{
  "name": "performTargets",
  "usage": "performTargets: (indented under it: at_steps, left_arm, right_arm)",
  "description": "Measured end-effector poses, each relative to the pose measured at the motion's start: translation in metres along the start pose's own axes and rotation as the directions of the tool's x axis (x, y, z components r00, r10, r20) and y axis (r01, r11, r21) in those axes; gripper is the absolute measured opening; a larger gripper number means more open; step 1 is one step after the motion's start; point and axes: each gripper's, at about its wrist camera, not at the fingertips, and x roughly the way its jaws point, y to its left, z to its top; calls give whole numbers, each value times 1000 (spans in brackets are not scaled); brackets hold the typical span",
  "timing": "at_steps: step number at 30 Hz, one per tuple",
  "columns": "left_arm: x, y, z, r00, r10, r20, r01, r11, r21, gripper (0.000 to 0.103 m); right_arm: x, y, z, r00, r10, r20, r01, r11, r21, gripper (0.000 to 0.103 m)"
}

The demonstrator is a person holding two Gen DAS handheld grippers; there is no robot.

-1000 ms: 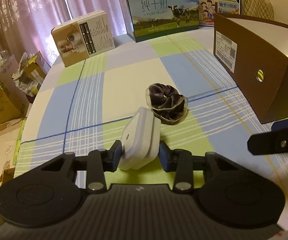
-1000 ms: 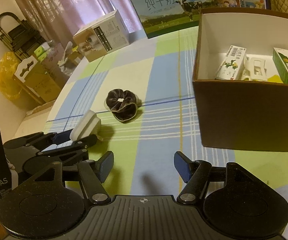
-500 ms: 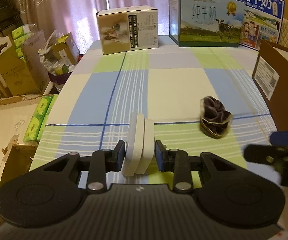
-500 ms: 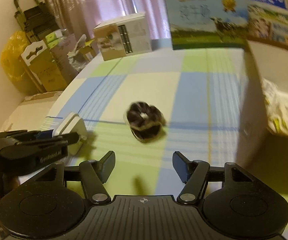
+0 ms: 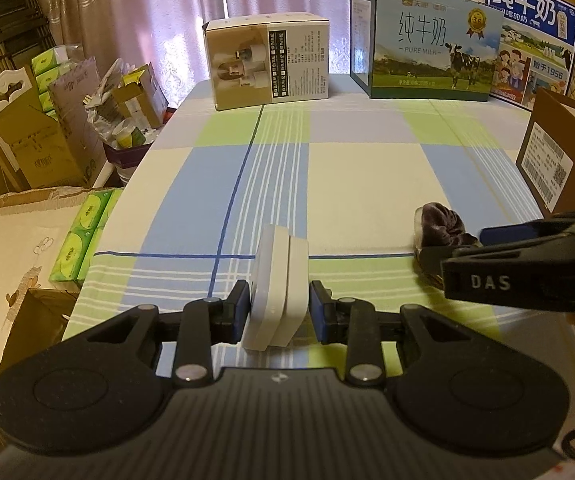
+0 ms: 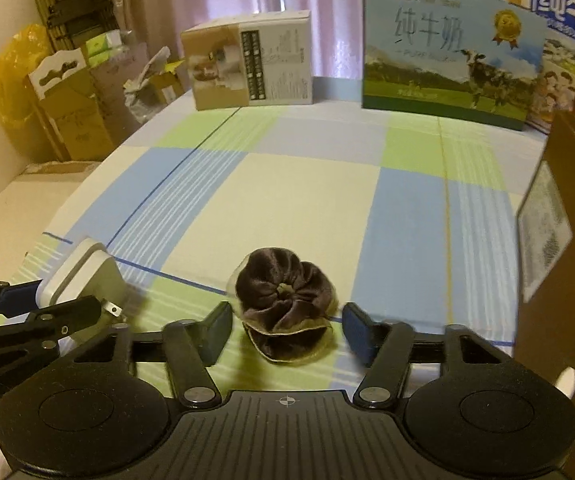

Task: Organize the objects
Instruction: 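Grasp the brown scrunchie with the right tool while the left tool holds the adapter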

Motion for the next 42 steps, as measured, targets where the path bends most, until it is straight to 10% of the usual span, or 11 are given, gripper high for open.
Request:
performTargets:
  at_steps: [8,28,31,35,42]
  left_arm:
    - [-3,-6,-4,1000,-4,4,4,1000,20,28]
    - [-73,-85,-45,987,-136,-82,143,986,83,27]
    - [-88,-101,-56,981,-172,-94,180,980,82,27]
    - [-99,-113,-67,982,-168,-82,175,980,96,28]
    - [-96,-107,-66,982,-179,-64,183,980,76,28]
  right_arm:
    - [-11,3,-17,1000,14,6,-14,997,-78,15]
    - [-164,-43,-115,998,46,-40,-44,998,52,12]
    - [-181,-50,-130,999,30,-36,-28,998,58,15]
    - [-185,-51,-142,999,35,-27,-33,997,75,51]
    - [-166,-45,-148,999,1,-39,0,1000,19,58]
